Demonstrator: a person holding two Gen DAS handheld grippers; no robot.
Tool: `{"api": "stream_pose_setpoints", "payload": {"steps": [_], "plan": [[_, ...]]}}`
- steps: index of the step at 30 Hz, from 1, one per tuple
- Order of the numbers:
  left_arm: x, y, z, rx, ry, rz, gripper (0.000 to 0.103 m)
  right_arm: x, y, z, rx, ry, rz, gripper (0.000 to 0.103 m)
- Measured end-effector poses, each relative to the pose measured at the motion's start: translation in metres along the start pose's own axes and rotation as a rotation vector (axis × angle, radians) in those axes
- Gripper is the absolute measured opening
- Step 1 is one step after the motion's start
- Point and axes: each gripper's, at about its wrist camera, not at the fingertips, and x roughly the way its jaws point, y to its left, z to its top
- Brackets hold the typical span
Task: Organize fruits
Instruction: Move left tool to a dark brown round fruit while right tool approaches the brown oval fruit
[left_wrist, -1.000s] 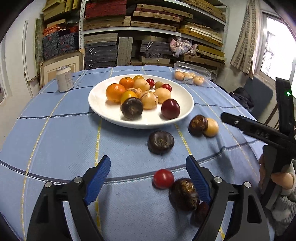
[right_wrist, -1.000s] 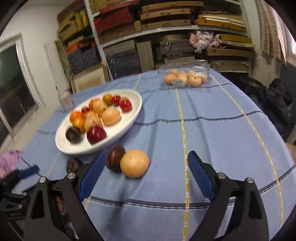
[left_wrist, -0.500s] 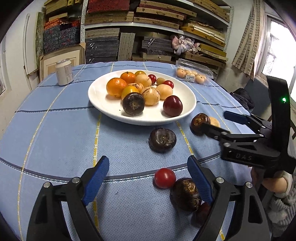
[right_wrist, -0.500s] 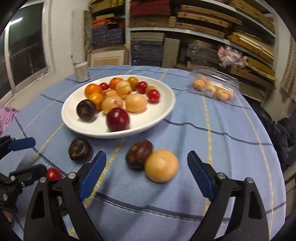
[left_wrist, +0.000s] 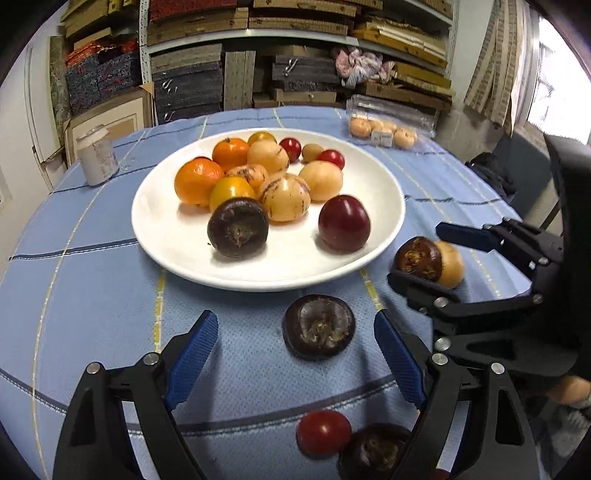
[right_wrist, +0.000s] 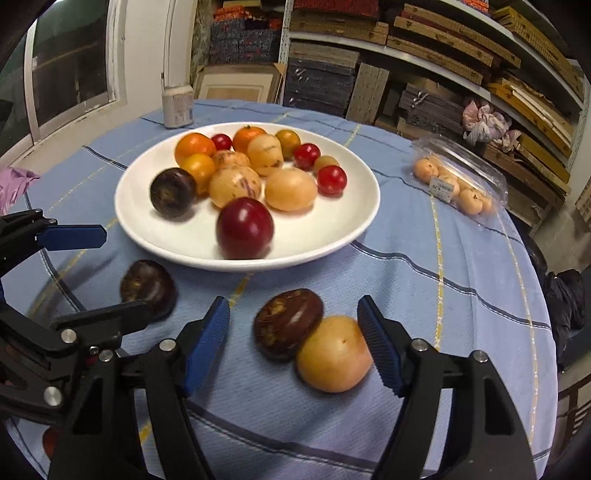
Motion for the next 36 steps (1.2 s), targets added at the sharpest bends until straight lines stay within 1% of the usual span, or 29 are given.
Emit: {"api": "stream_pose_setpoints", "payload": {"steps": [4, 9, 14, 16, 19, 25, 26, 28, 29, 30, 32, 33, 36], "plan": [[0.012, -0.005, 0.000, 0.028, 0.021, 0.011, 0.087, 0.011, -0.001, 0.000, -0.029, 0.043, -0.041, 0.066], [0.016, -0.005, 0.002, 0.036, 0.021, 0.021, 0.087, 0.012, -0.002, -0.002, -0.035, 0.041, -0.057, 0.060], [0.022, -0.004, 0.004, 0.035, 0.040, 0.007, 0.087, 0.009, -0.006, -0.002, -0.020, 0.032, -0.050, 0.056], [0.021, -0.005, 0.004, 0.037, 0.037, 0.008, 0.087, 0.007, -0.005, -0.002, -0.020, 0.023, -0.046, 0.052], [0.021, -0.007, 0.003, 0.052, 0.030, 0.022, 0.087, 0.003, -0.004, -0.002, -0.016, 0.015, -0.039, 0.049], [0.018, -0.010, 0.003, 0.064, 0.013, 0.060, 0.086, 0.001, -0.003, -0.003, -0.011, 0.014, -0.035, 0.048], [0.019, -0.010, 0.003, 0.063, 0.014, 0.063, 0.085, 0.002, -0.003, -0.002, -0.013, 0.019, -0.040, 0.048], [0.021, -0.011, 0.003, 0.062, 0.022, 0.065, 0.075, 0.003, -0.004, -0.002, -0.007, 0.024, -0.040, 0.048], [0.022, -0.010, 0.003, 0.061, 0.033, 0.063, 0.069, 0.004, -0.004, -0.002, -0.003, 0.024, -0.037, 0.048], [0.023, -0.010, 0.003, 0.059, 0.033, 0.048, 0.065, 0.004, -0.004, -0.002, 0.001, 0.024, -0.035, 0.048], [0.021, -0.011, 0.003, 0.064, 0.028, 0.040, 0.061, 0.003, -0.005, -0.002, 0.011, 0.023, -0.030, 0.047], [0.021, -0.012, 0.002, 0.072, 0.025, 0.037, 0.055, 0.002, -0.005, -0.002, 0.014, 0.022, -0.028, 0.047], [0.018, -0.017, 0.001, 0.095, 0.015, 0.033, 0.044, -0.001, -0.007, -0.003, 0.026, 0.020, -0.014, 0.043]]}}
